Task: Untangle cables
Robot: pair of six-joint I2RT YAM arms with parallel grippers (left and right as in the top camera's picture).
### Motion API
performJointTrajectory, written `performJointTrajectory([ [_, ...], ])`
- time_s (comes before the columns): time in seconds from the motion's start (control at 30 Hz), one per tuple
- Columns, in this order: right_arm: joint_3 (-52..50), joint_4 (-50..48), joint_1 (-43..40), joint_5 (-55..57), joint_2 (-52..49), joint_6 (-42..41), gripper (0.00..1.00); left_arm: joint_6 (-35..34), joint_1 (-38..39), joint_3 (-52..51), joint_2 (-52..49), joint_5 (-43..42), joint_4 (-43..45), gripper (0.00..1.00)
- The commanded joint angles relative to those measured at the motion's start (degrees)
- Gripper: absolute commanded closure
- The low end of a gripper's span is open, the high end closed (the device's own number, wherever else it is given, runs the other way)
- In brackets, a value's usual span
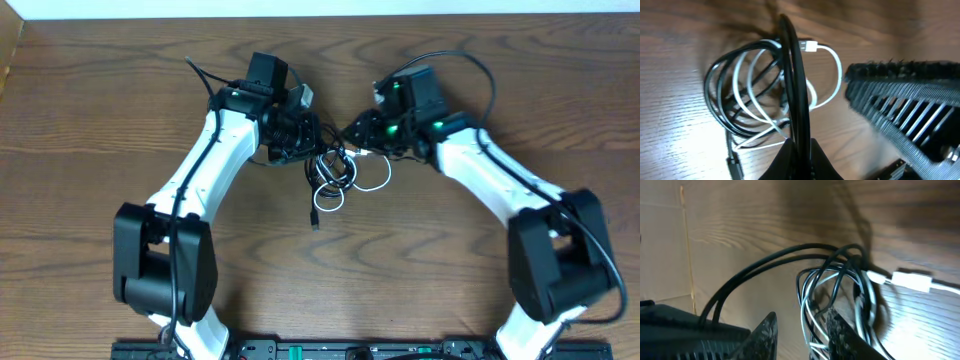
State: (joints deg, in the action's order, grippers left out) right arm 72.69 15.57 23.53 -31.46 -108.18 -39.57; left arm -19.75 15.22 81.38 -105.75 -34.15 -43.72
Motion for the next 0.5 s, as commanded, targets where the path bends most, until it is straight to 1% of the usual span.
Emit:
performJointTrajectory([
  [0.0,0.37,-2.56,2.03,0.0,-3.65,-4.02,0.71,-1.6,-0.04,-0.92,-3.19,2.58,-0.42,0.93],
  [0.27,0.37,-5.27,4.68,0.5,-9.18,-5.86,0.71,-2.01,-0.09,-0.92,-4.39,5.31,-1.2,0.93],
  [0.4,0.37,-4.52,4.63,3.52,-9.64,-5.81,0.71,-1.99,-0.15,-0.92,-4.42,5.31,-1.27,0.93],
  [0.47,0.39,-5.4,4.09,2.99,-9.64,-5.81,0.7,-1.99,-0.15,-0.94,-4.48,5.53,-1.88,0.93],
])
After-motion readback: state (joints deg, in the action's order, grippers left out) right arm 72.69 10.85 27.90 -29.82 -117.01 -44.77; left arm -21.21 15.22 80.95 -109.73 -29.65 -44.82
